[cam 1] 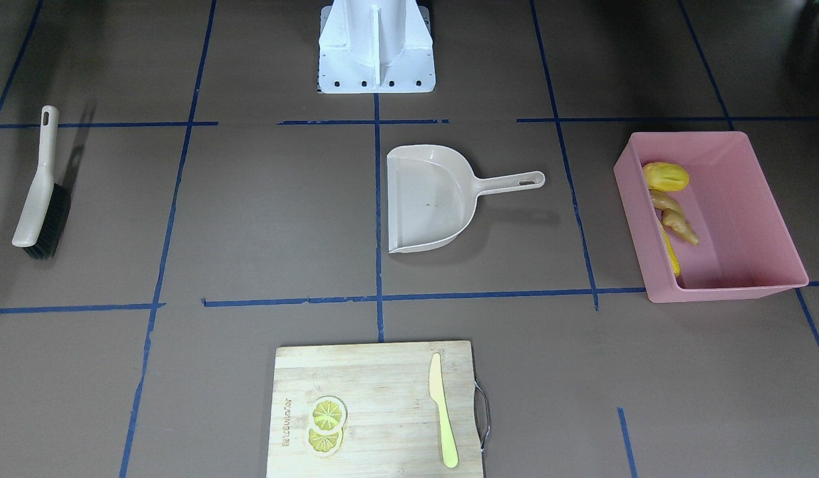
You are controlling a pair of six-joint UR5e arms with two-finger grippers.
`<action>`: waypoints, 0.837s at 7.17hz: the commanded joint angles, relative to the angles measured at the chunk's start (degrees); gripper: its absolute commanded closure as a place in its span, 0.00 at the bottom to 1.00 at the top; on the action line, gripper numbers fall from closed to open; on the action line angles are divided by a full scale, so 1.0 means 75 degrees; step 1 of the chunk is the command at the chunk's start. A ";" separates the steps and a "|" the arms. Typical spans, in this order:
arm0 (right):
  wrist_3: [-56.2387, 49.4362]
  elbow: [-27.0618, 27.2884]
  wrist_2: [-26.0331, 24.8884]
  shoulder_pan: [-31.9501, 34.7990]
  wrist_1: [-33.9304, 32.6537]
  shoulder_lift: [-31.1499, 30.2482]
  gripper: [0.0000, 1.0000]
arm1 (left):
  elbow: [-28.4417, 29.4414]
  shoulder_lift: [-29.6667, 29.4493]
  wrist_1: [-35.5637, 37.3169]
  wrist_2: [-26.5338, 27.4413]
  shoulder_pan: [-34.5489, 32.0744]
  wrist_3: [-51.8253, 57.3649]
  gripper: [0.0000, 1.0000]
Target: Sweep and dump trash into bin
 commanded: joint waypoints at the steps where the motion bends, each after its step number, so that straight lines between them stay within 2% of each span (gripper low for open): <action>1: -0.0103 -0.0051 0.0002 0.0112 -0.0002 0.0074 0.00 | 0.0204 -0.0008 -0.0069 -0.0001 -0.0024 0.0020 0.00; 6: -0.0580 -0.0273 -0.0080 0.0229 -0.0049 -0.0031 0.00 | 0.0392 -0.0043 -0.0093 -0.0001 -0.0024 -0.0015 0.00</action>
